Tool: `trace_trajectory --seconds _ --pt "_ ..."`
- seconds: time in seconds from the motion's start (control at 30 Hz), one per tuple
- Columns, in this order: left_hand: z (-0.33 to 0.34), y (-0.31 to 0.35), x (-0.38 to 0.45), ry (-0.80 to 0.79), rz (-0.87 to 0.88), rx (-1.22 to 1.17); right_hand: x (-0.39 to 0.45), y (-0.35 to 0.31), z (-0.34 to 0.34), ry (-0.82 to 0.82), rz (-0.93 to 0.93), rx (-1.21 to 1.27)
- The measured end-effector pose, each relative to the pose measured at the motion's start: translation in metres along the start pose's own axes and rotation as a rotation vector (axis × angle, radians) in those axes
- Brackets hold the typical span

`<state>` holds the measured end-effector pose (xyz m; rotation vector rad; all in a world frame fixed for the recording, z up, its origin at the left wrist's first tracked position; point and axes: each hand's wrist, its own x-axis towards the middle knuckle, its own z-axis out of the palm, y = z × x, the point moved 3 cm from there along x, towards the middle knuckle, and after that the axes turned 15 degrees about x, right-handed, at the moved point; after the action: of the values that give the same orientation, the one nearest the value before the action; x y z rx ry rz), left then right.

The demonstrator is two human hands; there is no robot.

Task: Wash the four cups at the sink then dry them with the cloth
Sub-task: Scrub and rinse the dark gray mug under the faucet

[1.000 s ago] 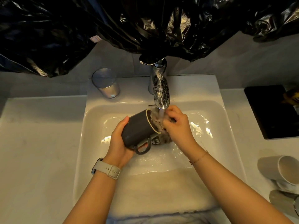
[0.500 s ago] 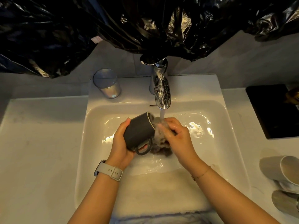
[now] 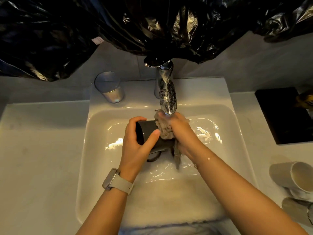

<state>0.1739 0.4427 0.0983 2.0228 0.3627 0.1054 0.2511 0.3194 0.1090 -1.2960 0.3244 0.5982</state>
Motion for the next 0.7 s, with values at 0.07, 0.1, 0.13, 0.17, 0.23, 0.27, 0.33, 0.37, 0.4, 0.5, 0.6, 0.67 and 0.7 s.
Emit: trace_trajectory --seconds 0.07,0.1,0.13,0.17,0.23,0.27,0.33,0.37,0.4,0.5,0.6,0.67,0.7 --pt "0.0 0.0 0.003 0.009 0.1 0.126 0.006 0.004 -0.003 -0.069 0.188 0.106" --pt "0.001 -0.001 0.004 0.008 0.111 0.148 0.008 0.006 -0.004 -0.122 0.202 0.147" --pt "0.002 -0.002 0.004 0.008 0.094 0.131 0.01 0.008 -0.006 -0.155 0.18 0.14" --pt "0.003 -0.005 0.004 0.008 0.038 0.069 0.009 0.01 -0.006 -0.173 0.138 0.088" --pt "0.005 -0.009 0.006 -0.001 -0.156 -0.157 0.002 0.014 -0.003 -0.168 0.043 -0.03" --pt "0.006 -0.012 0.007 -0.01 -0.264 -0.274 -0.003 0.014 -0.001 -0.167 -0.018 -0.029" --pt "0.007 -0.013 0.013 -0.023 -0.427 -0.439 -0.012 0.015 -0.001 -0.21 -0.155 0.02" --pt "0.007 -0.012 0.014 -0.034 -0.453 -0.46 -0.014 0.017 -0.001 -0.226 -0.195 0.028" --pt "0.006 -0.011 0.015 -0.04 -0.435 -0.434 -0.013 0.018 -0.001 -0.215 -0.21 0.03" --pt "0.0 -0.003 0.014 -0.012 -0.148 -0.104 0.003 0.016 0.002 -0.042 -0.052 0.045" --pt "-0.005 0.003 0.013 0.002 0.177 0.22 0.012 0.012 0.001 -0.05 0.318 0.158" --pt "-0.005 0.004 0.013 -0.014 0.238 0.261 0.012 0.011 -0.002 -0.128 0.371 0.286" --pt "-0.005 0.003 0.013 -0.022 0.192 0.207 0.012 0.013 -0.001 -0.163 0.328 0.273"
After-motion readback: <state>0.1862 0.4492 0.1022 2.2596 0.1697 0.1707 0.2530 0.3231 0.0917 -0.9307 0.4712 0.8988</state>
